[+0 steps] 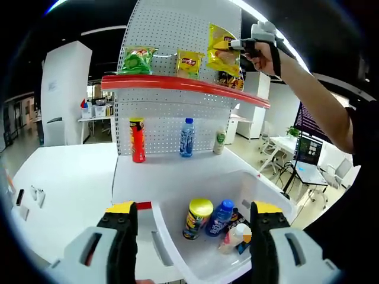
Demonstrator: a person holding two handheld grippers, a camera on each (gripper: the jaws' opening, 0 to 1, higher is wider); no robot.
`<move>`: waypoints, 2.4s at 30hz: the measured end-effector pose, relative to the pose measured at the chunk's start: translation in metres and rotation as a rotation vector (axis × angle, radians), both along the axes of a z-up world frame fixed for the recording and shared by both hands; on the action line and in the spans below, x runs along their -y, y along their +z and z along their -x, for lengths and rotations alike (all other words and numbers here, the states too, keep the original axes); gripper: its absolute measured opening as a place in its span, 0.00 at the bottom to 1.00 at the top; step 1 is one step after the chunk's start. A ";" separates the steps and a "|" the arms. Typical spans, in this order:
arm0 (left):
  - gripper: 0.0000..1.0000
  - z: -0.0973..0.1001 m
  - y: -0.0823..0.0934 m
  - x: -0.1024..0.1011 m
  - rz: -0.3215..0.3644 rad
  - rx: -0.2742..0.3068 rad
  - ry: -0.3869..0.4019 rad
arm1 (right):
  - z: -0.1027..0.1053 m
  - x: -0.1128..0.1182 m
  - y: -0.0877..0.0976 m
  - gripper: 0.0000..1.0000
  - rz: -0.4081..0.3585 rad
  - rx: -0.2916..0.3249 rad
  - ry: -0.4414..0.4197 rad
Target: Place the items from the shopping basket onto the snack and drink counter
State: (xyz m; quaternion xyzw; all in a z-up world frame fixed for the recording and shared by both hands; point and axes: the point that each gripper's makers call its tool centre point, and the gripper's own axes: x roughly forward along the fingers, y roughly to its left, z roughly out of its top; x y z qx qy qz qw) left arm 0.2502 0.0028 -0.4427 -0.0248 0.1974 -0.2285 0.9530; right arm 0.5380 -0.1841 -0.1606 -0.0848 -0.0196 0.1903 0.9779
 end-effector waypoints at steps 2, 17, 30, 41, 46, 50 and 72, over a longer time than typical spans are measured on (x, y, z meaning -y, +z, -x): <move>0.77 0.001 0.000 0.002 0.006 0.000 -0.003 | -0.003 0.000 -0.001 0.31 0.000 -0.002 -0.007; 0.77 0.004 -0.001 0.008 0.001 -0.004 -0.019 | -0.041 -0.006 -0.007 0.31 -0.067 -0.065 -0.048; 0.77 0.001 0.005 0.013 0.009 0.009 -0.027 | -0.065 -0.009 -0.019 0.31 -0.045 -0.085 -0.072; 0.77 0.001 0.004 0.014 0.013 0.008 -0.023 | -0.081 -0.012 -0.009 0.31 -0.092 -0.086 -0.095; 0.77 0.001 0.004 0.011 0.012 0.009 -0.015 | -0.084 -0.012 -0.014 0.31 -0.095 -0.093 -0.109; 0.77 0.001 0.004 0.011 0.013 0.009 -0.013 | -0.088 -0.016 -0.016 0.31 -0.088 -0.095 -0.115; 0.77 0.000 0.003 0.001 0.010 0.005 0.006 | -0.121 -0.018 -0.034 0.31 -0.066 -0.135 -0.156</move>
